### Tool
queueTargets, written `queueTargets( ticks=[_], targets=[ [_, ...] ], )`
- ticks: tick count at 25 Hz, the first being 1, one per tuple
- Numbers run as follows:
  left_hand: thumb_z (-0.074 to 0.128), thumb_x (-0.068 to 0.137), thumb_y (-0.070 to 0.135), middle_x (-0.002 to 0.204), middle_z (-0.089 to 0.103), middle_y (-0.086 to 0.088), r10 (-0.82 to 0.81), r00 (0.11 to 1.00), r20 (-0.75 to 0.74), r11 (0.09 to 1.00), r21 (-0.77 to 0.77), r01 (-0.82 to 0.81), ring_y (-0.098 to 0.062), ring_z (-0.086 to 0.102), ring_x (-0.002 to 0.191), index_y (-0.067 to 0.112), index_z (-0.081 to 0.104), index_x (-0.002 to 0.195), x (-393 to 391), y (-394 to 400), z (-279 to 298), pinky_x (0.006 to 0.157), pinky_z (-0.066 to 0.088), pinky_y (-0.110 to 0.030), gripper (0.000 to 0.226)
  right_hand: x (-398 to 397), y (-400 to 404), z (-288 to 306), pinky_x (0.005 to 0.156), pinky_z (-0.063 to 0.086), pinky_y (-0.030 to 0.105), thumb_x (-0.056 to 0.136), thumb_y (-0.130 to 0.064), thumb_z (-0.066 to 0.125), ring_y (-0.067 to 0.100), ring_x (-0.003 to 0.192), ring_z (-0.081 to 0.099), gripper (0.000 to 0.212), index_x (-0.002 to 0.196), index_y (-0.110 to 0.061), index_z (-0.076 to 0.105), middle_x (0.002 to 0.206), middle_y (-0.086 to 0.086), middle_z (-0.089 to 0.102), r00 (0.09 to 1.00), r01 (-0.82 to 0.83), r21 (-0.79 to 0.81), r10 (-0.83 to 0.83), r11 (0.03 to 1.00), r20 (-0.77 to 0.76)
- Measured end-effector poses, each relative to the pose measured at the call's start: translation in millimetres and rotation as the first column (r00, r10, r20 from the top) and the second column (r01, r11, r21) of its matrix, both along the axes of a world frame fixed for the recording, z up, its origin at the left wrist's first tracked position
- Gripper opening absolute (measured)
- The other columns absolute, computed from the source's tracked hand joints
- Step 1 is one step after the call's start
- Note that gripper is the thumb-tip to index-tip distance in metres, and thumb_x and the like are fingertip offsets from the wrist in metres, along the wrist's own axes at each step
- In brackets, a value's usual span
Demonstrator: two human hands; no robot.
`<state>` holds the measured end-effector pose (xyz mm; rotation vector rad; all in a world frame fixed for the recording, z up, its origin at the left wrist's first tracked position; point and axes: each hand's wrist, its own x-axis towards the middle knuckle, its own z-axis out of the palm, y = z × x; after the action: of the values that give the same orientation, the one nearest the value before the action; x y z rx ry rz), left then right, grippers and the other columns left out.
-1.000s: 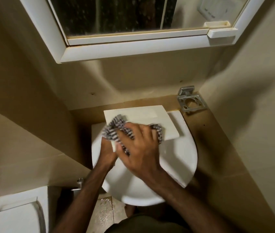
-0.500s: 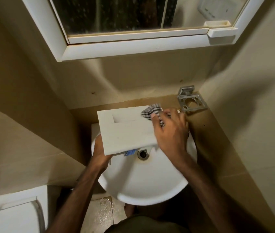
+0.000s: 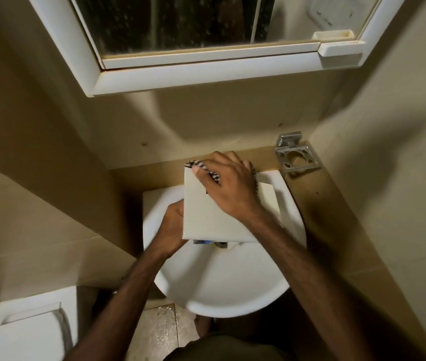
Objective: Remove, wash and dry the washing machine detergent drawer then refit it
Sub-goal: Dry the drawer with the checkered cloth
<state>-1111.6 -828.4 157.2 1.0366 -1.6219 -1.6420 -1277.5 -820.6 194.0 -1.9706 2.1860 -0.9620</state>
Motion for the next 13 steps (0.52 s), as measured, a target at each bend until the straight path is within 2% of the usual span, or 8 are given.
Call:
queueTargets(
  ticks=[2, 4, 6, 9, 11, 13],
  targets=[
    [0.066, 0.079, -0.003, 0.057, 0.062, 0.012, 0.019, 1.000, 0.017, 1.000, -0.001, -0.019, 0.001, 0.050, 0.052, 0.006, 0.055, 0.075, -0.8, 2.0, -6.7, 0.049, 0.041, -0.017, 0.015, 4.1, -0.7, -1.8, 0.092, 0.037, 0.042, 0.104, -0.049, 0.049, 0.014, 0.114, 0.055, 0.032, 0.119, -0.036, 0.075, 0.125, -0.019, 0.066, 0.995, -0.102, -0.032, 0.102, 0.994, 0.018],
    [0.067, 0.081, -0.001, 0.063, 0.065, 0.008, 0.043, 0.999, 0.013, 0.999, 0.027, -0.044, -0.004, 0.056, 0.058, 0.001, 0.059, 0.077, 0.8, 2.5, -10.6, 0.053, 0.047, -0.024, 0.009, -5.6, 1.8, -8.7, 0.096, 0.035, 0.039, 0.105, -0.046, 0.051, 0.013, 0.121, 0.052, 0.033, 0.131, -0.039, 0.069, 0.138, -0.019, 0.062, 0.983, -0.183, -0.006, 0.183, 0.983, 0.013],
    [0.068, 0.077, 0.008, 0.071, 0.071, 0.007, 0.060, 0.998, 0.021, 0.998, 0.034, -0.060, -0.007, 0.064, 0.066, 0.002, 0.066, 0.084, 2.9, 3.9, -8.1, 0.060, 0.053, -0.027, 0.009, -25.0, 6.4, -18.1, 0.098, 0.039, 0.043, 0.106, -0.047, 0.046, 0.014, 0.120, 0.052, 0.038, 0.138, -0.039, 0.065, 0.141, -0.017, 0.061, 0.983, -0.182, 0.070, 0.182, 0.981, 0.008],
    [0.075, 0.073, 0.013, 0.081, 0.077, 0.014, 0.104, 0.995, -0.013, 0.992, 0.079, -0.102, -0.001, 0.071, 0.075, 0.018, 0.070, 0.092, 10.4, 5.9, -7.5, 0.067, 0.057, -0.020, 0.021, -67.8, 18.9, -31.6, 0.097, 0.045, 0.046, 0.108, -0.048, 0.043, 0.018, 0.114, 0.053, 0.040, 0.136, -0.034, 0.066, 0.132, -0.011, 0.066, 1.000, -0.013, 0.185, 0.011, 0.983, 0.010],
    [0.082, 0.079, 0.002, 0.089, 0.078, 0.013, 0.166, 0.986, 0.019, 0.980, 0.108, -0.168, -0.004, 0.073, 0.084, 0.022, 0.071, 0.098, 16.8, 4.3, -14.6, 0.077, 0.060, -0.030, 0.029, -94.3, 32.0, -39.4, 0.094, 0.049, 0.041, 0.108, -0.044, 0.048, 0.024, 0.113, 0.060, 0.036, 0.132, -0.028, 0.070, 0.125, -0.002, 0.071, 0.991, 0.095, 0.234, -0.114, 0.968, 0.069],
    [0.079, 0.082, -0.001, 0.097, 0.079, 0.012, 0.261, 0.965, 0.021, 0.955, 0.144, -0.261, -0.006, 0.073, 0.093, 0.025, 0.071, 0.105, 18.0, 2.0, -16.0, 0.087, 0.060, -0.033, 0.036, -111.5, 44.4, -44.7, 0.084, 0.054, 0.039, 0.107, -0.042, 0.051, 0.028, 0.101, 0.068, 0.034, 0.122, -0.024, 0.075, 0.112, 0.005, 0.076, 0.948, 0.246, 0.267, -0.289, 0.932, 0.135]
  ],
)
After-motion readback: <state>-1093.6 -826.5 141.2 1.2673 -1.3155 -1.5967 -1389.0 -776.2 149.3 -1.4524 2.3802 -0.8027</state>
